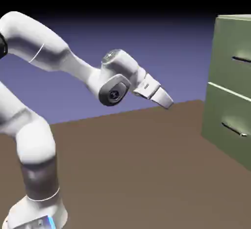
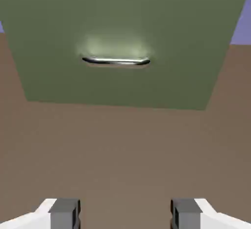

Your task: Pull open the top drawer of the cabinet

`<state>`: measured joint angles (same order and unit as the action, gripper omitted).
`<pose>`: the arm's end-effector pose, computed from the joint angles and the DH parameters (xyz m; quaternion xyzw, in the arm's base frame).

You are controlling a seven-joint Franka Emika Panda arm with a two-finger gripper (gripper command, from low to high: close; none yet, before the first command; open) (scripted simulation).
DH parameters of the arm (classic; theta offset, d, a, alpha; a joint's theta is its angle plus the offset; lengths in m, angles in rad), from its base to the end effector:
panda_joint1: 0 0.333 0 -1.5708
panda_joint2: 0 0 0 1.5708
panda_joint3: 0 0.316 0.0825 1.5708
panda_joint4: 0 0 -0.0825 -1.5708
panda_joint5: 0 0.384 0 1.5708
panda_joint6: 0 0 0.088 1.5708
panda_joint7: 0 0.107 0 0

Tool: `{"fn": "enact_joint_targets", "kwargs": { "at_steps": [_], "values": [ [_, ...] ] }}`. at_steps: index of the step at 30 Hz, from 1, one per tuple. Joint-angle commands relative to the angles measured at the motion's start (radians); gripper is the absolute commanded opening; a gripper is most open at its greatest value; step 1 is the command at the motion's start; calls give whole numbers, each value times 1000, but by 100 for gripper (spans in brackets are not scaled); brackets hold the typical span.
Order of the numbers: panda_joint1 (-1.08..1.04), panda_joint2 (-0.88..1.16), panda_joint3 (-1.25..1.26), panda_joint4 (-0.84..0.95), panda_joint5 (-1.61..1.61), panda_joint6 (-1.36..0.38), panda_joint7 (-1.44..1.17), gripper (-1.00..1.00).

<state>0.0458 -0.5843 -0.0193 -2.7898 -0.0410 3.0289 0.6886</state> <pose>0.3907 0.0132 0.4726 -0.8721 0.2817 -0.3765 0.1356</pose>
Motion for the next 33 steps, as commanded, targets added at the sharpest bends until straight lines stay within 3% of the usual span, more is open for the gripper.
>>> {"fn": "enact_joint_targets", "kwargs": {
  "at_steps": [1,33],
  "values": [
    [28,-12,-16,17,-34,-7,-44,0],
    [925,-391,-528,553,-1122,-221,-1435,0]
  ]
}}
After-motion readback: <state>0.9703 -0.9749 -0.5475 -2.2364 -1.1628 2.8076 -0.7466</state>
